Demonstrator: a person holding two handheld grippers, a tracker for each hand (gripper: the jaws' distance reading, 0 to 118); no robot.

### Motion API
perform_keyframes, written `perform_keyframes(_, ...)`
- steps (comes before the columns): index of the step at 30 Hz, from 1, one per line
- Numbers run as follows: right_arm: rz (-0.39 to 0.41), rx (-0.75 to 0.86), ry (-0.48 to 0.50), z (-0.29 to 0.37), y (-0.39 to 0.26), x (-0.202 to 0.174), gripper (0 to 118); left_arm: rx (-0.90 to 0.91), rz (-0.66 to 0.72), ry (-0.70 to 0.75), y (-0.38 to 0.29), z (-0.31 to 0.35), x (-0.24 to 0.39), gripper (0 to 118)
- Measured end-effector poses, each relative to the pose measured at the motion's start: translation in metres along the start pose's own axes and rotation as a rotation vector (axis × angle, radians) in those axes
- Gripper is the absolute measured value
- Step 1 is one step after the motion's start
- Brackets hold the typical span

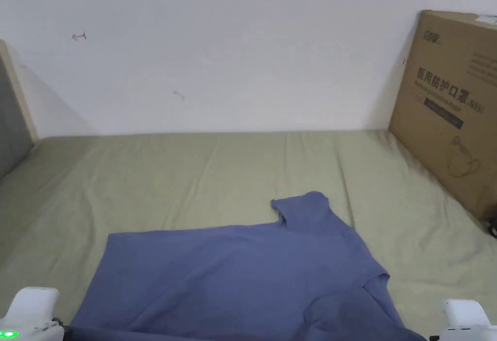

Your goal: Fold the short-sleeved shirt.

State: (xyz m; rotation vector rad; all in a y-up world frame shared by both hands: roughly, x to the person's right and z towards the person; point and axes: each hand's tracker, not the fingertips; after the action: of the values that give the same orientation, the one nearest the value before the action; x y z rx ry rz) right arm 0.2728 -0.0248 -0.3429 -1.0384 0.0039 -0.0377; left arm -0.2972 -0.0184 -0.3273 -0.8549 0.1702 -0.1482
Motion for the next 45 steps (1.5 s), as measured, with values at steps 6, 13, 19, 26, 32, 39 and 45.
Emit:
perform_keyframes(6, -0.064, -0.049, 0.012, 0.015, -0.069, 0.015, 4, -0.079, 0.011, -0.027, -0.085, 0.036, -0.001, 5)
perform_keyframes(13, -0.087, -0.015, 0.017, 0.019, -0.083, 0.018, 14, -0.095, 0.058, -0.03, -0.112, 0.043, 0.005, 33)
perform_keyframes(19, -0.008, 0.006, -0.029, 0.028, -0.065, 0.008, 66, -0.084, 0.159, -0.152, -0.098, 0.051, -0.005, 96)
perform_keyframes(26, 0.025, 0.105, 0.06, 0.033, -0.019, -0.024, 17, -0.017, 0.199, -0.22, -0.051, 0.061, 0.012, 0)
perform_keyframes(32, 0.018, 0.049, 0.092, -0.007, -0.008, -0.056, 1, -0.103, 0.256, -0.259, -0.046, 0.029, 0.029, 0)
perform_keyframes(39, 0.063, 0.056, 0.101, -0.043, 0.049, -0.088, 1, -0.113, 0.25, -0.234, 0.0, -0.016, 0.025, 0)
perform_keyframes(45, 0.048, 0.072, 0.131, -0.073, 0.099, -0.097, 1, -0.115, 0.235, -0.183, 0.067, -0.089, 0.009, 55)
